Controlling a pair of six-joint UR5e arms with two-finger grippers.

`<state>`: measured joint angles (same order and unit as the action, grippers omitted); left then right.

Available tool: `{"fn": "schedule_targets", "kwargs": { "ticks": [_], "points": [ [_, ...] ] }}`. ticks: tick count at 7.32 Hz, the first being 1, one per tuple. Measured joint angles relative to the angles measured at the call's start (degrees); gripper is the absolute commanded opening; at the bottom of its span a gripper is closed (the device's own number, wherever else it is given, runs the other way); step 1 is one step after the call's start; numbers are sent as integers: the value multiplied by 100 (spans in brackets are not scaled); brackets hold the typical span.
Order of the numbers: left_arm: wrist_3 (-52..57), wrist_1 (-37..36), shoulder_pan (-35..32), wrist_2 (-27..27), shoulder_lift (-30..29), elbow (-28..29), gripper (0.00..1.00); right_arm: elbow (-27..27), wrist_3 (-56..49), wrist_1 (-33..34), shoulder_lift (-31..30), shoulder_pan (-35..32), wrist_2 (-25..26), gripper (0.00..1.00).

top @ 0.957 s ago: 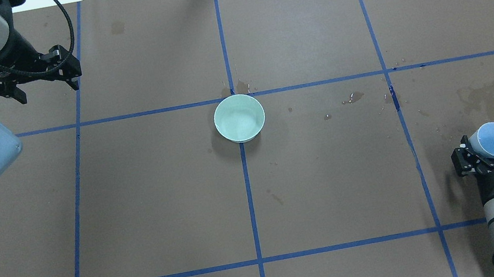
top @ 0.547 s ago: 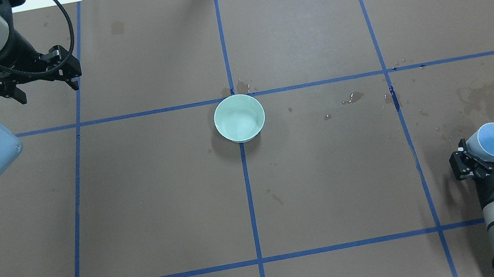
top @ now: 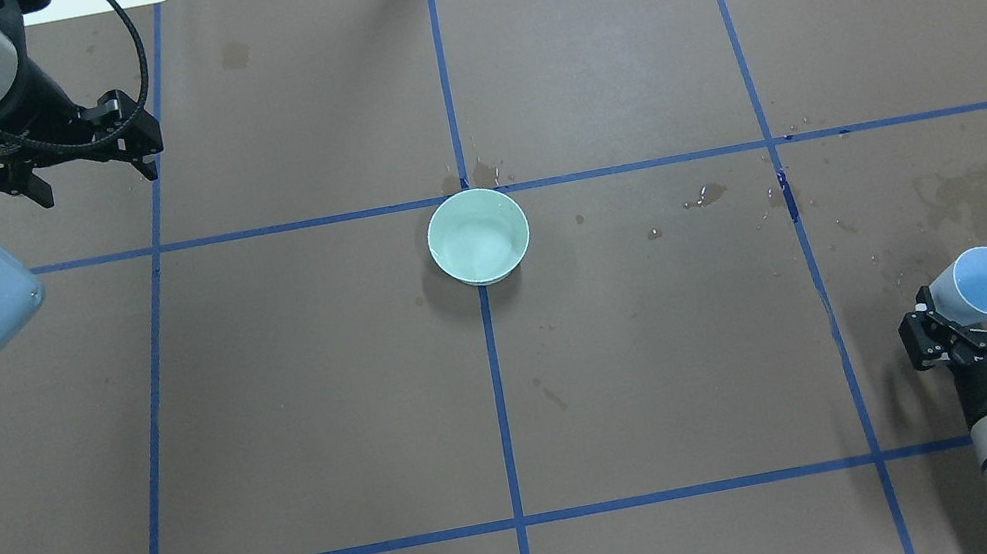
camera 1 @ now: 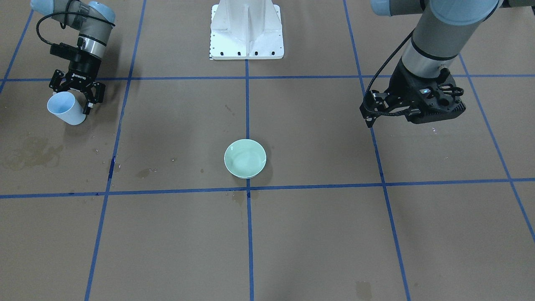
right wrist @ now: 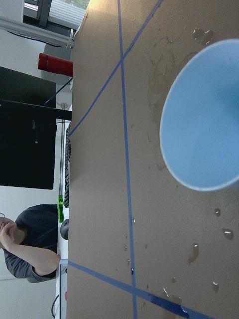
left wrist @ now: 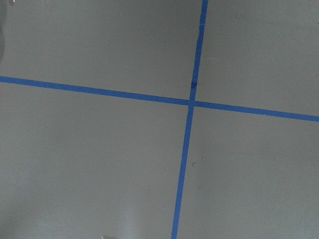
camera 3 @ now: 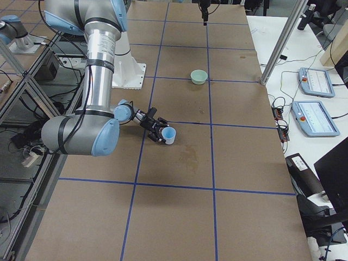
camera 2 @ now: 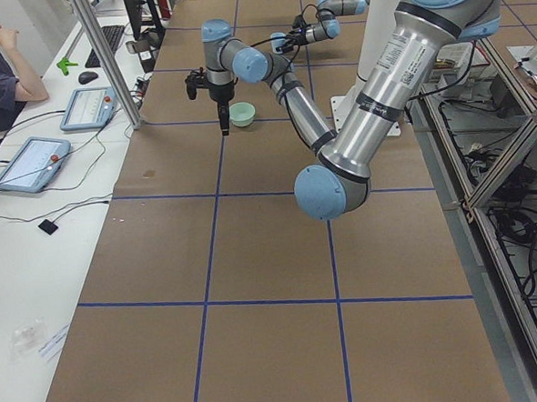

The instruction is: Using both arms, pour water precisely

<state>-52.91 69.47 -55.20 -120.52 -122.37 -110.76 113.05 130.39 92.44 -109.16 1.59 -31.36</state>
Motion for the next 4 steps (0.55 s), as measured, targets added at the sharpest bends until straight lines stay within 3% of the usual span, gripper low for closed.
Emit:
{"fn": "schedule_targets", "kwargs": {
  "ticks": [4],
  "points": [
    [-5,-17,0,-7,2,-68,100,281,12,10,-302,94,7,100]
  ]
}}
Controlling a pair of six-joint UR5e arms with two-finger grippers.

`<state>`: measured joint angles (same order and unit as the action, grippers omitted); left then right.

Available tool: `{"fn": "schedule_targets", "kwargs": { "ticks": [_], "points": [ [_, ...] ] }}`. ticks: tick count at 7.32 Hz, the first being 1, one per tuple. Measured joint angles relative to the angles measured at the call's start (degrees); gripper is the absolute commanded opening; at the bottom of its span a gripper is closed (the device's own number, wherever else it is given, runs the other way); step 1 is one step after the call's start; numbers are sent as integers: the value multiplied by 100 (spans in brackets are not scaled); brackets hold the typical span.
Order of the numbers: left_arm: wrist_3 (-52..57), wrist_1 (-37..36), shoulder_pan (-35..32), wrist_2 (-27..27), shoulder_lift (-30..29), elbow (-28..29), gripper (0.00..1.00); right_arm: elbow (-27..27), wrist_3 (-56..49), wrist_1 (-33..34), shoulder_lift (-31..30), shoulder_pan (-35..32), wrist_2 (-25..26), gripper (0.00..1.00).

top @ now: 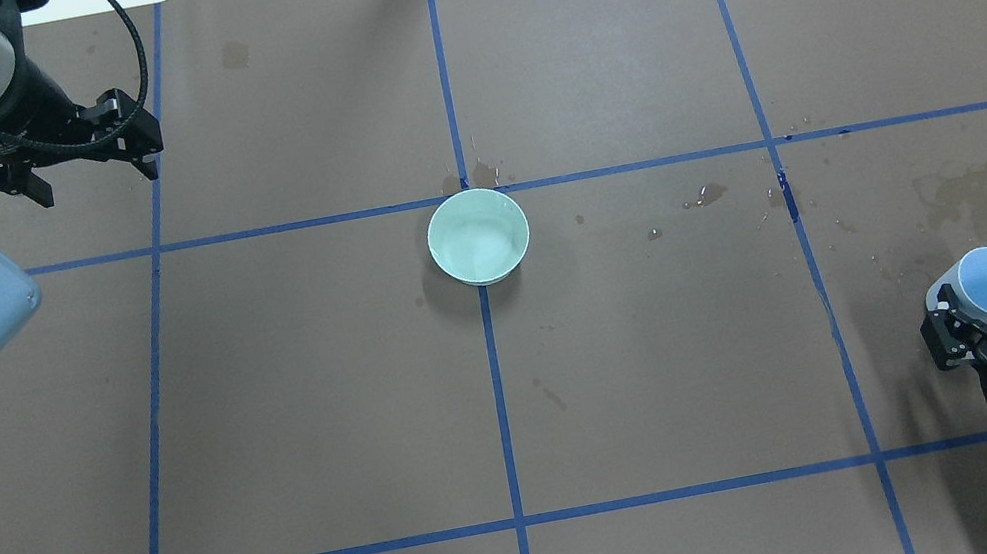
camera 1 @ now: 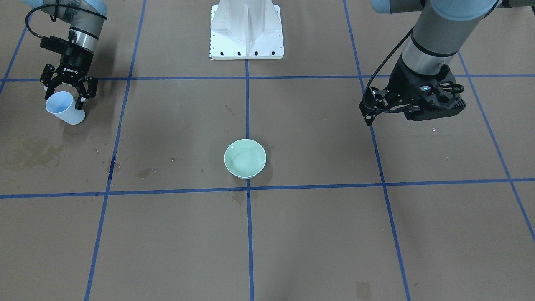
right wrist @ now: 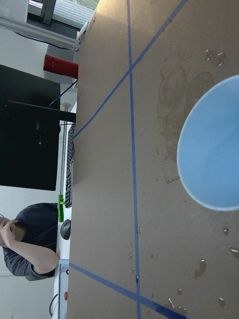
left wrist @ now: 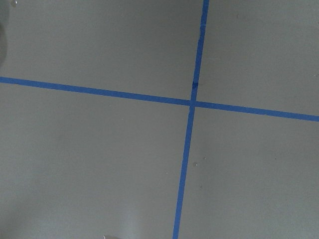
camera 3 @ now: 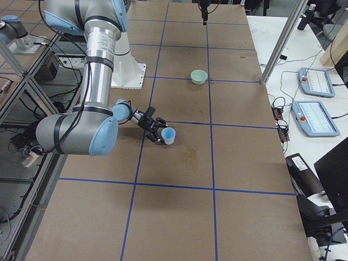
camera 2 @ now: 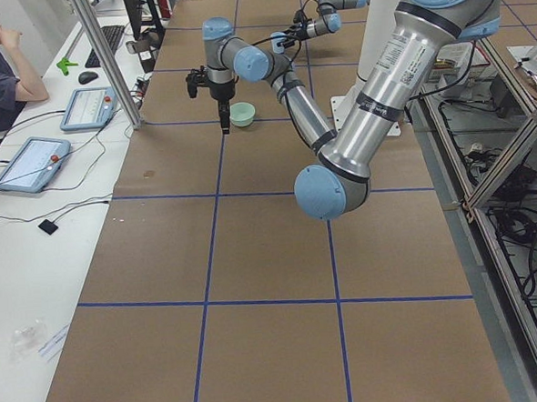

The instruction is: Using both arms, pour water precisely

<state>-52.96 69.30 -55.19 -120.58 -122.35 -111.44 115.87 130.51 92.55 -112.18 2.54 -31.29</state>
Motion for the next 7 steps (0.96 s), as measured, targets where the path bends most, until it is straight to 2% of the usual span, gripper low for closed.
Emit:
{"fn": "schedule_targets", "kwargs": {
  "ticks": [2,4,7],
  "points": [
    [-3,-3,0,0,1,-15,100,139,0,76,-23,8,0,100],
    [-3,-6,0,0,0,-27,100,474,15,459,-72,9,-6,100],
    [-3,-12,0,0,1,-38,100,1038,-4,636,-452,-6,-16,100]
  ]
}}
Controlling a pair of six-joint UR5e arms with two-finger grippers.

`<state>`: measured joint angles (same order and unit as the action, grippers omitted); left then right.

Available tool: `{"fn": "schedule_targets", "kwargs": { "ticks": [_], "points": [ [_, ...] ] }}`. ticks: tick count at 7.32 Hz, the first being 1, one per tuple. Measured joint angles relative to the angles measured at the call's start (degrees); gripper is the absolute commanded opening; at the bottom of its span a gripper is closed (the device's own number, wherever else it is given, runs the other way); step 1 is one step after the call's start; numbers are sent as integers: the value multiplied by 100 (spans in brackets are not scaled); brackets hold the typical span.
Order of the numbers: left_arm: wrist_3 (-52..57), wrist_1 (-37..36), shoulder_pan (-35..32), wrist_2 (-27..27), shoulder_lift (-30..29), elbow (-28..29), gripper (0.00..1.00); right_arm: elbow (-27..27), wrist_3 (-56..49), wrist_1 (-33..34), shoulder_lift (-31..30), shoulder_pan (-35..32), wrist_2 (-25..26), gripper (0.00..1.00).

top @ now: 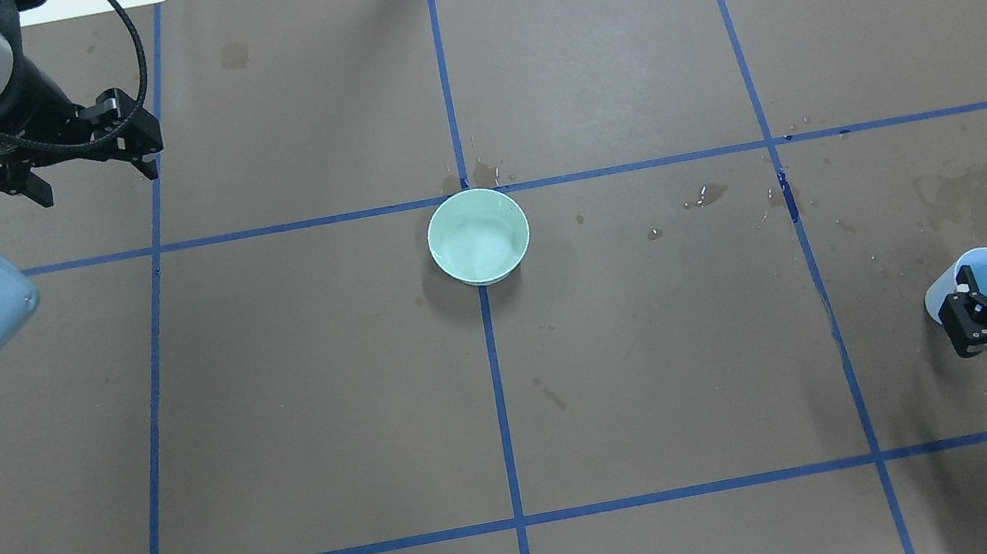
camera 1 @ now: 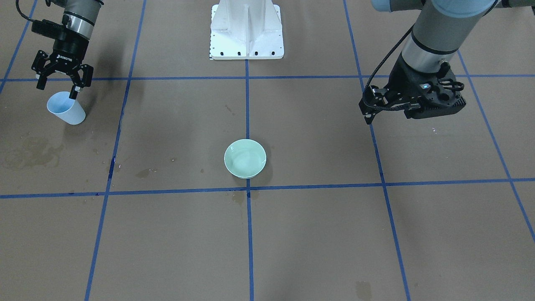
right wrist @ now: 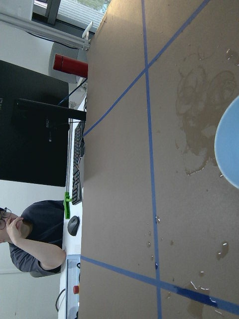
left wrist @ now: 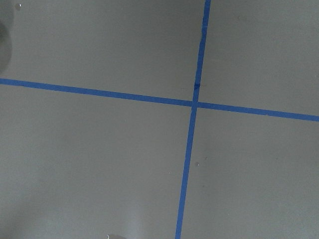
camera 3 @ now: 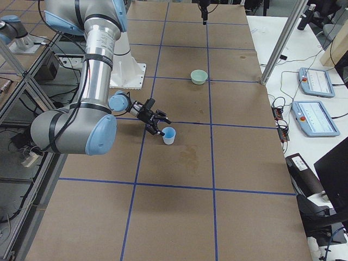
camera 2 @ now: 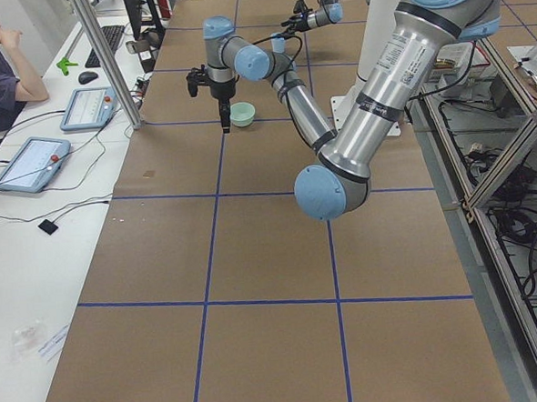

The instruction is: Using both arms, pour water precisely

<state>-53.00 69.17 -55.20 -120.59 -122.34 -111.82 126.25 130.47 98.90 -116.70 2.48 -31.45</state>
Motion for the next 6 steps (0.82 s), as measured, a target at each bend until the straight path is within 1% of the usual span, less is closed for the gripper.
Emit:
{"fn": "schedule_targets", "kwargs": {
  "ticks": [2,3,4,5,6],
  "points": [
    [0,2,0,-2,0,2,100,406,-199,13,-246,-77,-18,100],
    [-26,19,17,-6,-6,19,100,564,-496,13,-289,-220,-43,100],
    [-193,69,140,7,-34,45,100,706,-967,0,-268,-477,-134,100],
    [-560,251,403,56,-74,71,100,809,-1588,-23,-155,-846,-307,100],
    [-1026,593,719,177,-111,118,100,892,-2348,-45,79,-1302,-576,100]
  ]
}}
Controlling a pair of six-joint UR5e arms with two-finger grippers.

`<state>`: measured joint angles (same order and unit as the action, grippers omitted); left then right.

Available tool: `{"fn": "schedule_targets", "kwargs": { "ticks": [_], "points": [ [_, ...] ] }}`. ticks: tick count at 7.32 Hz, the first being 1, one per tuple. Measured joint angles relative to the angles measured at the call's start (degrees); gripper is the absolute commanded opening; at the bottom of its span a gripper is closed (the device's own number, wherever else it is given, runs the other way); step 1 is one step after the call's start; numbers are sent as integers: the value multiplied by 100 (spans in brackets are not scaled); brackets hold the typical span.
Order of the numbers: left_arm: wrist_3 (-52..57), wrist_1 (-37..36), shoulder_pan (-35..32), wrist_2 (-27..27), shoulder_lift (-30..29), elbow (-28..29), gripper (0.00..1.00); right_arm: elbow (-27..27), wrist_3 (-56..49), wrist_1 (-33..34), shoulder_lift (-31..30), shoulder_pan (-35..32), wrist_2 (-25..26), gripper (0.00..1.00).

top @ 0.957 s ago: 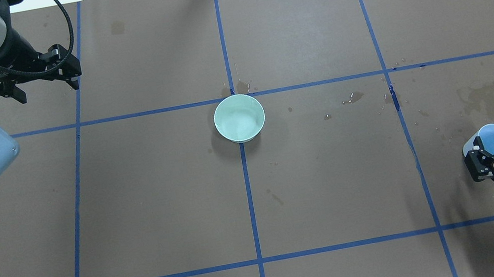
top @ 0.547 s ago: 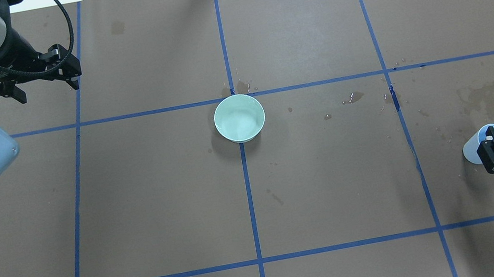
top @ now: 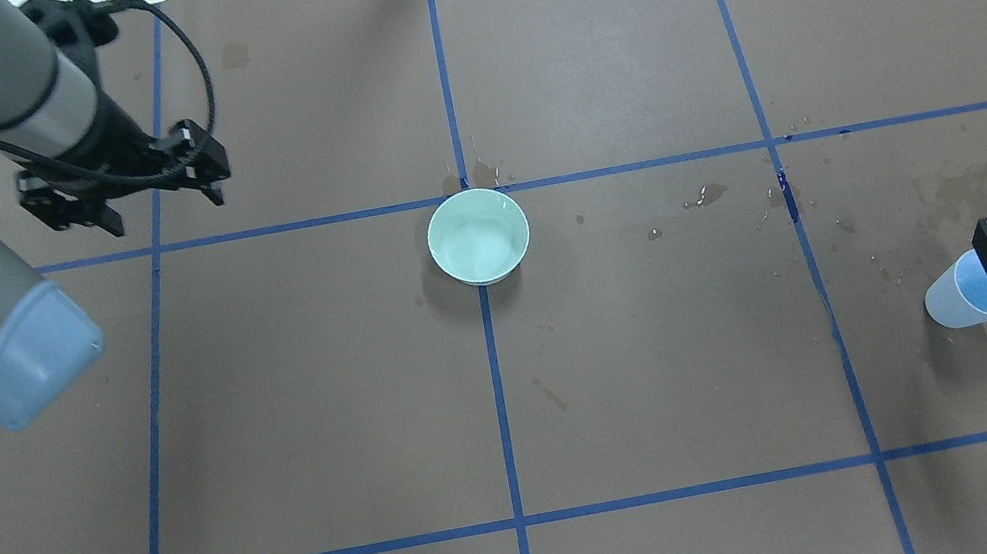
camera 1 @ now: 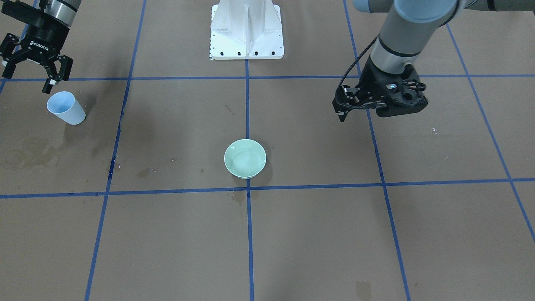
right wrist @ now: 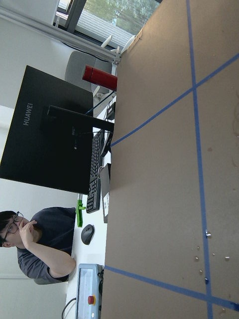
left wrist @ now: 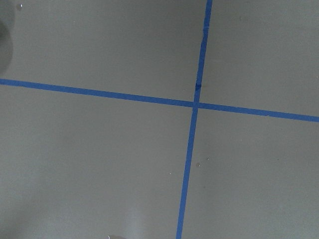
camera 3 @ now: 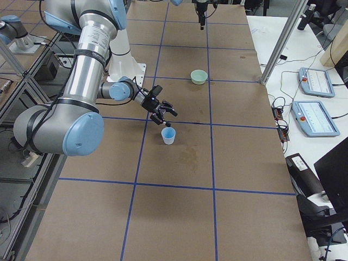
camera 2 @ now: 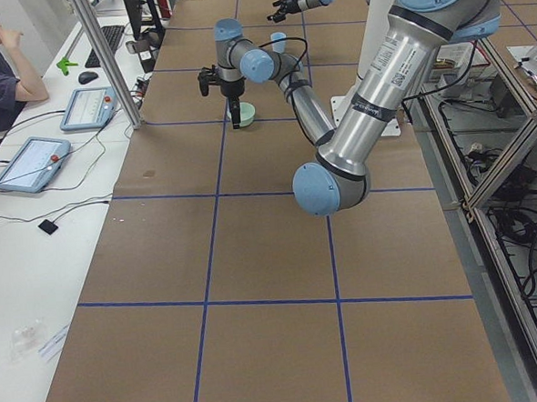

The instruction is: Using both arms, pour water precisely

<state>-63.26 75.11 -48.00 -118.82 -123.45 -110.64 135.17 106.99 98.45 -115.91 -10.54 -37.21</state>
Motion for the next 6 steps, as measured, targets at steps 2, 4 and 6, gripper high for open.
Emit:
{"fn": "schedule_targets", "kwargs": {
  "ticks": [2,4,6],
  "points": [
    [-754,709,414,241,-68,199,100,84,-1423,-17,637,-862,-613,100],
    [-1317,1512,698,585,-193,591,100,34,-2810,-19,1291,-1603,-1183,100],
    [-1787,2143,1016,954,-709,1394,100,-245,-4307,-25,1983,-2553,-2022,100]
  ]
}}
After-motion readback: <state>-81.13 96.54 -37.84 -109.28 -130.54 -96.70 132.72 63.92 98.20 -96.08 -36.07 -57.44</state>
